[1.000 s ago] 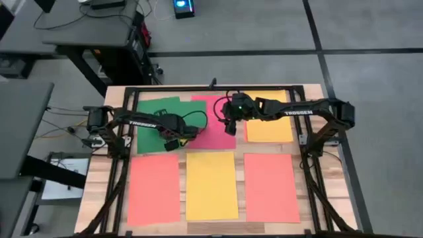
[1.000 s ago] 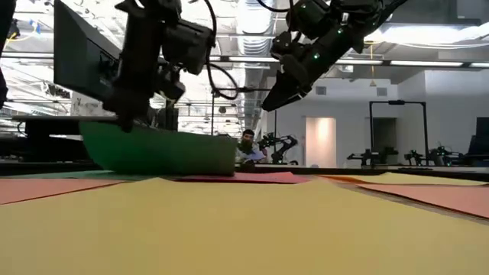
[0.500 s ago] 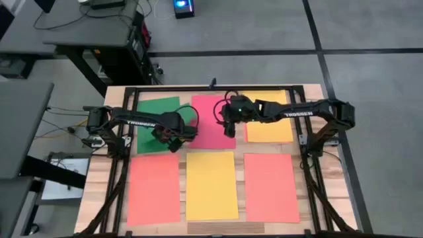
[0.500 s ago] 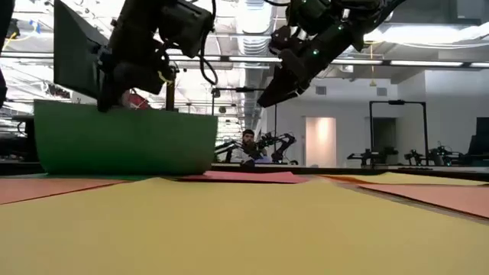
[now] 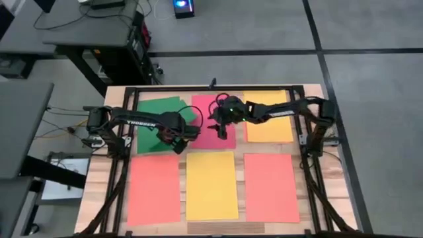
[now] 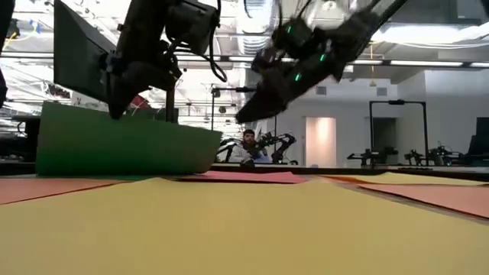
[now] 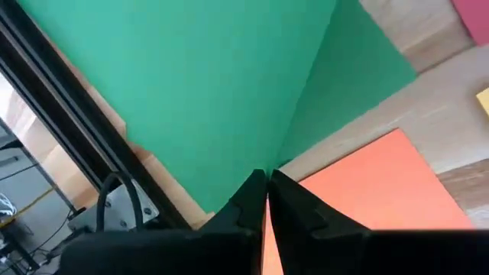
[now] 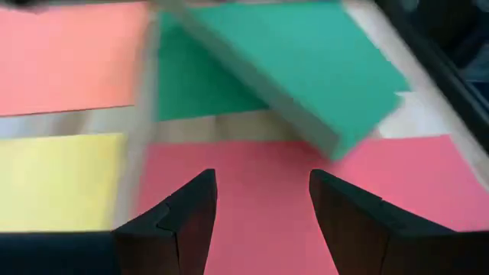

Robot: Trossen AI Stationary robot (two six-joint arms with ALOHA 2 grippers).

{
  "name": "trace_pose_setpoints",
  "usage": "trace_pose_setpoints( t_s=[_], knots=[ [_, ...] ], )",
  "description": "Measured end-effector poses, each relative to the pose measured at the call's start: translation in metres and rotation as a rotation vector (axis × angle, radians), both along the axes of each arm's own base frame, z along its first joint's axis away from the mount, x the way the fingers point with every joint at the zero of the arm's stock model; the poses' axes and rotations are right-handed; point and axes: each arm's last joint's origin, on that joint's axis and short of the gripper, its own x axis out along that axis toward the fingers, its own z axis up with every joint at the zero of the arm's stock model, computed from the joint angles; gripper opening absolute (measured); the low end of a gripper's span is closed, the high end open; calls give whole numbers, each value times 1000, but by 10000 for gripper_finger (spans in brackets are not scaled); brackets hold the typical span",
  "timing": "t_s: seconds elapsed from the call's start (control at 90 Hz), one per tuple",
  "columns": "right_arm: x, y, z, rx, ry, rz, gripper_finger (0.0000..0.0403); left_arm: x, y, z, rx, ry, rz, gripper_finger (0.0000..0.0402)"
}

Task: Organize paper
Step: Stack the green paper on top of the green paper

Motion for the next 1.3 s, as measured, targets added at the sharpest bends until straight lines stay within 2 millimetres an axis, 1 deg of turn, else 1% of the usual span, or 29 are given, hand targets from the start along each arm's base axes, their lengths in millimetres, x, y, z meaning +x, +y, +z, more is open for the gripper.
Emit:
trace_pose_setpoints(
  t_s=[0.1, 0.3, 0.411, 0.522, 0.611, 0.756, 0.911, 0.967, 1.044, 1.3],
  knots=[
    [4, -3, -3, -51, -37, 18, 198, 1, 0, 0, -1, -13, -7, 0],
    [13, 17, -1, -247, -54, 154, 198, 6, 1, -1, 9, -54, -29, 0],
    [20, 22, -1, -354, -38, 163, 198, 9, 1, -2, 11, -80, -52, 0],
    [29, 17, -2, -365, -22, 146, 198, 12, 1, -2, 12, -109, -71, 0],
    [36, 13, -6, -375, 36, 166, 198, 14, 1, -3, 13, -126, -79, 0],
    [49, 12, -22, -382, 117, 204, 198, 15, -1, -3, 14, -135, -91, 0],
    [61, 11, -25, -390, 114, 211, 193, 16, -1, -3, 14, -146, -100, 0],
    [65, 12, -26, -392, 113, 210, 184, 17, -1, -3, 15, -154, -106, 0],
    [68, 12, -26, -398, 116, 208, 159, 18, -2, -3, 18, -164, -116, 0],
    [69, 12, -25, -415, 129, 224, 36, 20, -2, -3, 20, -178, -140, 0]
  ],
)
